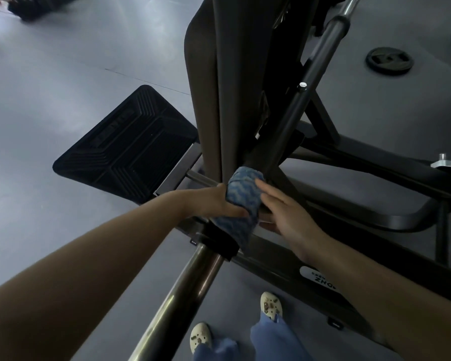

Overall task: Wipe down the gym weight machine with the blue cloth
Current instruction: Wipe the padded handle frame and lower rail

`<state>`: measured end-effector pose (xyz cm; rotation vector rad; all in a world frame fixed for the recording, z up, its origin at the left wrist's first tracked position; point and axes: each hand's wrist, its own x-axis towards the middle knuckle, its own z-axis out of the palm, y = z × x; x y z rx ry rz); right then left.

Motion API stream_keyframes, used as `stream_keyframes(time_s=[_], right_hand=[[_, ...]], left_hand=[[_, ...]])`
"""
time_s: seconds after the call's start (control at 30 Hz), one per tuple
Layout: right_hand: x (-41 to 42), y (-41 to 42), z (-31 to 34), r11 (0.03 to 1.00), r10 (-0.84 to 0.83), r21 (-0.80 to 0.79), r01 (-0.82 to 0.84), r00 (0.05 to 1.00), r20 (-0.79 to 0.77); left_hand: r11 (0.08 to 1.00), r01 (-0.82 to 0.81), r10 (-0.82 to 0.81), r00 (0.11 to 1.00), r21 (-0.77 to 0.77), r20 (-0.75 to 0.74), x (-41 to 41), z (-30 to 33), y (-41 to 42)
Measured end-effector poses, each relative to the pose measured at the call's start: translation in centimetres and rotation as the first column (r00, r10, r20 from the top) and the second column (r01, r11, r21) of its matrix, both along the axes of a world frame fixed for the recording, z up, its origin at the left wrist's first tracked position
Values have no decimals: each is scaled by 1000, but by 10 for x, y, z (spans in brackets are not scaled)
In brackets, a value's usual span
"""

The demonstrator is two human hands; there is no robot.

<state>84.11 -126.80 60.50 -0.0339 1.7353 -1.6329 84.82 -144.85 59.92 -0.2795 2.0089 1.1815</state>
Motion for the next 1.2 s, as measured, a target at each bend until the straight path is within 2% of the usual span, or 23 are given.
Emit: stream_keyframes(time_s=[0.2,0.37,0.4,0.47,0.57,0.63,0.77,0.83,0.9,0.93,0.97,1.0,1.1,1.17,1.2], right_hand=[[3,6,-5,992,-109,69,107,993,34],[5,5,-18,985,-123,131,114,991,56],[4,4,-23,978,-138,163,127,989,60],[-1,0,-31,969,-156,207,135,984,88],[-13,-3,-42,978,-111,197,73,976,186],[-22,-5,-49,991,-49,134,11,957,285],[-29,-10,-46,998,60,5,-68,903,426],[-31,-9,-47,996,88,-9,-93,903,420],[-34,-8,-47,996,76,10,-88,909,409],[-35,-7,-47,997,59,21,-74,910,411],[-36,-6,-46,998,34,34,-52,910,413],[-38,-6,-45,998,-4,51,-19,910,415],[-48,-5,-37,991,-128,89,99,892,434],[-60,-5,-33,982,-185,113,151,889,419],[-67,-6,-31,978,-203,126,165,893,401]], left_hand=[[997,76,-75,996,-29,41,29,14,-6],[980,102,-111,993,-171,-45,37,17,-1],[987,90,-94,995,-135,-30,36,16,-1],[999,-5,3,999,42,35,31,13,-2],[954,-164,128,980,250,154,18,2,-3],[929,-227,170,963,293,207,11,0,-1],[920,-224,147,958,323,247,5,4,-1],[954,-197,155,969,225,190,4,9,0],[992,-115,115,993,-53,-3,6,13,6],[960,-94,61,990,-265,-131,9,15,13],[890,-77,-27,975,-449,-221,13,16,23],[830,-54,-110,960,-556,-258,16,16,36],[710,-75,-164,949,-700,-268,13,7,67],[641,-151,-126,947,-753,-297,-6,2,73],[637,-184,-91,946,-748,-311,-16,2,73]])
